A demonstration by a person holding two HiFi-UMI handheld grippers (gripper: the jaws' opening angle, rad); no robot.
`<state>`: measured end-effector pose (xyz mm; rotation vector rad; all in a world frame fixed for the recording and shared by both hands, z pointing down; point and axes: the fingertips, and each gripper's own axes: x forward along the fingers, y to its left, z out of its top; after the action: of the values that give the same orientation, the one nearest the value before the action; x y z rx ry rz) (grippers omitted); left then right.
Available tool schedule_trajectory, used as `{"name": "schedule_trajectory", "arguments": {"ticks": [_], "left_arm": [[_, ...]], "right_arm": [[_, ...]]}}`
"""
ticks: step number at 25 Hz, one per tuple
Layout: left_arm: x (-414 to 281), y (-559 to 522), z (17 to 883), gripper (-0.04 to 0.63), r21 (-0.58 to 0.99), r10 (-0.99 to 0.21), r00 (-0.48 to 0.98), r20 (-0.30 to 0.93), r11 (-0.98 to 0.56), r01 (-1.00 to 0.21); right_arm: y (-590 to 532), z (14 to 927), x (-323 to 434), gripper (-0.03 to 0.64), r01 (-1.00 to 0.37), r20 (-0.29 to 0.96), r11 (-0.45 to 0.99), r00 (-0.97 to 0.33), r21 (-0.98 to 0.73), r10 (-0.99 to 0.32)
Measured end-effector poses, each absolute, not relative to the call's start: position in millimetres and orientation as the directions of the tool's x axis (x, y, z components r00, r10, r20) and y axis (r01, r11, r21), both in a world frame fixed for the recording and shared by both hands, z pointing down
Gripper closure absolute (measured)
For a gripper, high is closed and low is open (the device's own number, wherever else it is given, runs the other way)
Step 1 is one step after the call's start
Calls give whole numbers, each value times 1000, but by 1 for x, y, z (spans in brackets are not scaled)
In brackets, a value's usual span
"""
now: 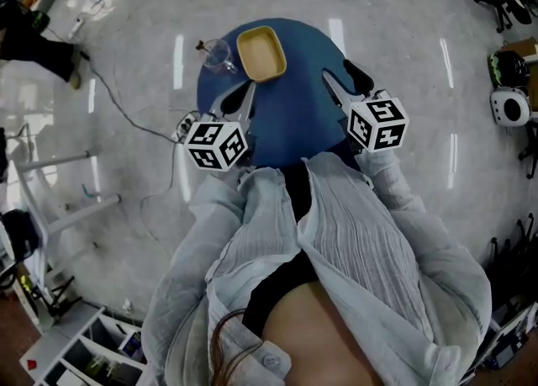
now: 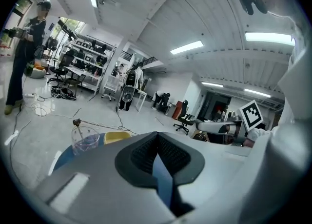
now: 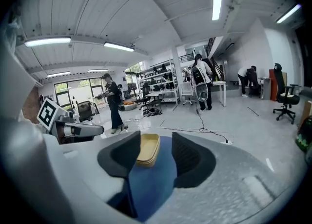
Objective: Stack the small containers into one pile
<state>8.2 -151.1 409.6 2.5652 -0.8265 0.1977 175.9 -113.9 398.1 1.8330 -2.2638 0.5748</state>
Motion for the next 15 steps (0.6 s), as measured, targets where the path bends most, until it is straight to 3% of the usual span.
{"name": "schedule_trajectory", "arguments": {"ticks": [4, 5, 15], "left_arm": [[20, -142, 409, 583, 362, -493, 838, 235, -756, -546], [22, -141, 410, 583, 362, -484, 844, 231, -763, -536], [24, -140, 417, 583, 362, -467, 847, 253, -766, -531]], "right_arm": [[-100, 402, 183, 594, -968, 359, 151, -216, -202, -908], [-98, 405, 183, 615, -964, 361, 155, -226, -217, -905], [-89, 427, 190, 615, -959, 427, 143, -239, -246, -872]]}}
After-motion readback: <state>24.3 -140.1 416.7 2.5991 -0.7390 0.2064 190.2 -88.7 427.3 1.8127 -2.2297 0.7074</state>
